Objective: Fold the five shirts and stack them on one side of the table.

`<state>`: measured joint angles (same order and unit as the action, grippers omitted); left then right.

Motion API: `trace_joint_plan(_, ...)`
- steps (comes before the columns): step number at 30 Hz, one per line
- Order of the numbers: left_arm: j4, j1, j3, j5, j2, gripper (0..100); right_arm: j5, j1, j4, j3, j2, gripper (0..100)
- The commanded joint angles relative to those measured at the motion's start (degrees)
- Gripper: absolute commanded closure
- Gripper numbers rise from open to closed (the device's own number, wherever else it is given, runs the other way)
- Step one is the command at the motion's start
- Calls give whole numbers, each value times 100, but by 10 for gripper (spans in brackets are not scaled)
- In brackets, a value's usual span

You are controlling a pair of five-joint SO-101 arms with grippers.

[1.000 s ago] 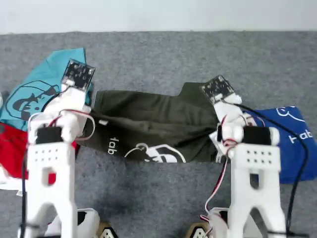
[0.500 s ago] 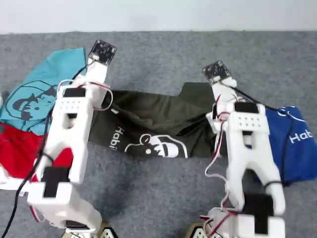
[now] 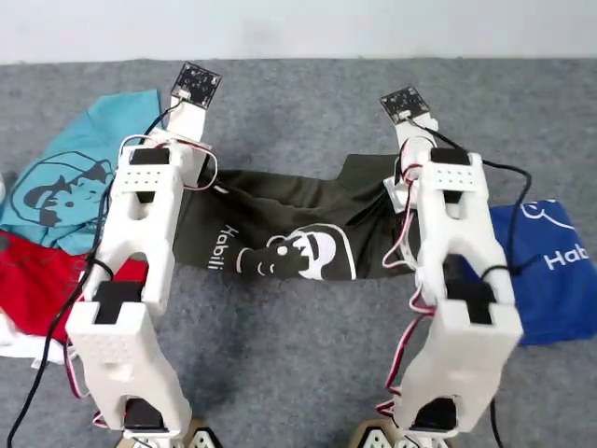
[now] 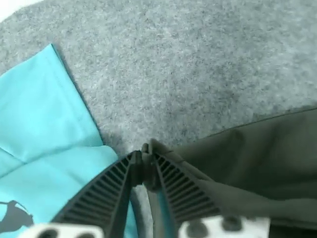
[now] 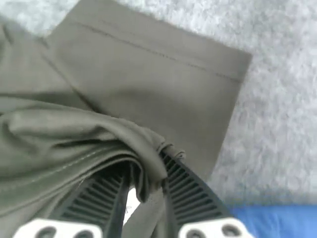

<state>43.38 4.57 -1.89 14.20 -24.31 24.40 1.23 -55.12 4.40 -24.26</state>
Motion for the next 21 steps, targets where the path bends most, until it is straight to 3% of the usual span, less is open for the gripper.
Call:
trace_joint_plan(1, -114, -44, -242, -70, 62, 988, -70, -22, 48, 624, -312, 983)
trace_joint_plan(6, -422, -44, -233, -79, 53, 988, -70, -31, 48, 1240, -831, 980)
trace_joint_plan(11, -466, 9, -233, -334, 44, 988, -105, -13, 40, 1451, -1077, 872)
trace_joint_plan(21, -791, 255, -233, -510, -422, 957, -396, 40, -66, 1486, -1068, 838)
